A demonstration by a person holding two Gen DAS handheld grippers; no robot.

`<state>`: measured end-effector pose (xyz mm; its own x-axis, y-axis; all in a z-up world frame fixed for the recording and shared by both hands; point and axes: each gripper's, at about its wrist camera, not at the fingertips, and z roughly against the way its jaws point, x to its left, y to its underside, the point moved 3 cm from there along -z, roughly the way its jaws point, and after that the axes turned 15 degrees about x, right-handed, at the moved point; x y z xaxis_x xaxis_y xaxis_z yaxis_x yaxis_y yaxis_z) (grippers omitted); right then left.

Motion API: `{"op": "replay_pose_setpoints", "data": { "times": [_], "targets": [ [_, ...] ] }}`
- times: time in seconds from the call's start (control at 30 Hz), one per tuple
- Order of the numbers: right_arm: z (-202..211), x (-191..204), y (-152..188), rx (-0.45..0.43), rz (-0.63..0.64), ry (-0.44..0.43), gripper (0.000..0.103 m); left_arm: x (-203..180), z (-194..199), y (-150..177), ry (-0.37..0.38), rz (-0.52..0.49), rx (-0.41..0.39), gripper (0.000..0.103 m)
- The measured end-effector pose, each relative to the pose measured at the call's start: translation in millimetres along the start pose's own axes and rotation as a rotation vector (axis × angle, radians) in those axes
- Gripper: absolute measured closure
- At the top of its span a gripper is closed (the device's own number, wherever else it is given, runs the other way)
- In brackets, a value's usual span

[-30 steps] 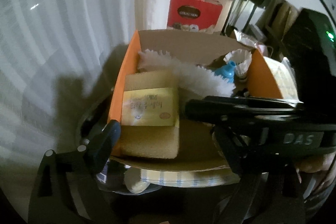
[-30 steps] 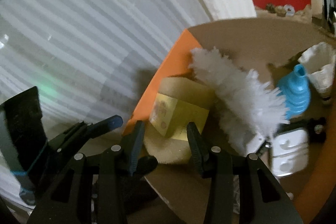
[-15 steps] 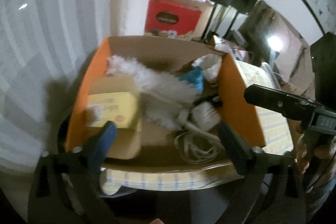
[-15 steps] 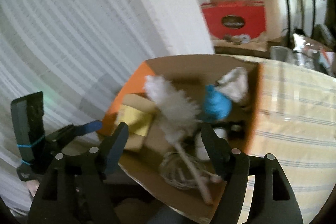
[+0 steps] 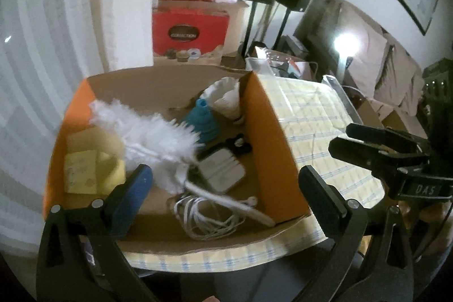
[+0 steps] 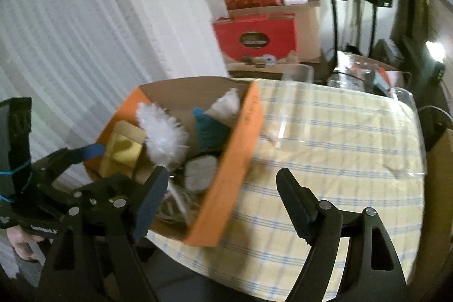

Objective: Organize objects
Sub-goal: 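Move both grippers to the long clear plastic container on the table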

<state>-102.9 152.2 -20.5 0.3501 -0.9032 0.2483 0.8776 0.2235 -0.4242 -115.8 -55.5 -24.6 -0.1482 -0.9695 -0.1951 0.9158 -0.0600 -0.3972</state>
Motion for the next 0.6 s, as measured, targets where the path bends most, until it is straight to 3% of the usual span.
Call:
{"op": "replay_pose_setpoints", "data": {
  "times": [0.6],
  "targets": [
    [43,-76,23,-0.071,-0.122,0.105,0.018,-63,-14,-24,-0.013,-0.076,-0.011,0.000]
  ]
}}
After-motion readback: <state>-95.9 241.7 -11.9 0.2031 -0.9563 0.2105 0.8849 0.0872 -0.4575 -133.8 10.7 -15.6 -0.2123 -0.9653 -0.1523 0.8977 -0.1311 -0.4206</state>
